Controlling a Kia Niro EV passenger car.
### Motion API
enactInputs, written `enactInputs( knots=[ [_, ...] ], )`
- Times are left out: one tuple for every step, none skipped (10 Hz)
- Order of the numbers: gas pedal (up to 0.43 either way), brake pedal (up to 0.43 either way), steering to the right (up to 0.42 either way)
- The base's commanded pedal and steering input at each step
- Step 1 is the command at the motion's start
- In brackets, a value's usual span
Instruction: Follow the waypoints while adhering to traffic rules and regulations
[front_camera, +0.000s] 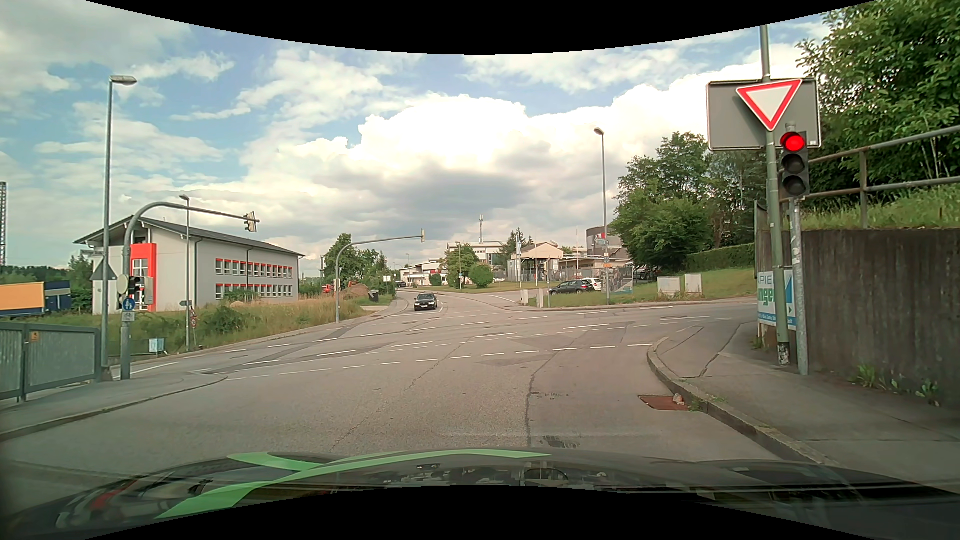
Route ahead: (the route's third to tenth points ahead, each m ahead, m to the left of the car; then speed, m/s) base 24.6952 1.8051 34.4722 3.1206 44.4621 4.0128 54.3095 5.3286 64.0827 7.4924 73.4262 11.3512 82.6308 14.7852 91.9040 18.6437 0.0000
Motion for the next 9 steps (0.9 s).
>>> enactInputs(
  knots=[
    [0.0,0.591,-0.014],
    [0.0,0.591,-0.014],
    [0.0,0.591,-0.014],
    [0.0,0.591,-0.014],
    [0.0,0.591,-0.014],
    [0.0,0.591,-0.014],
    [0.0,0.591,-0.014],
    [0.0,0.591,-0.014],
    [0.0,0.591,-0.014]
  ],
)
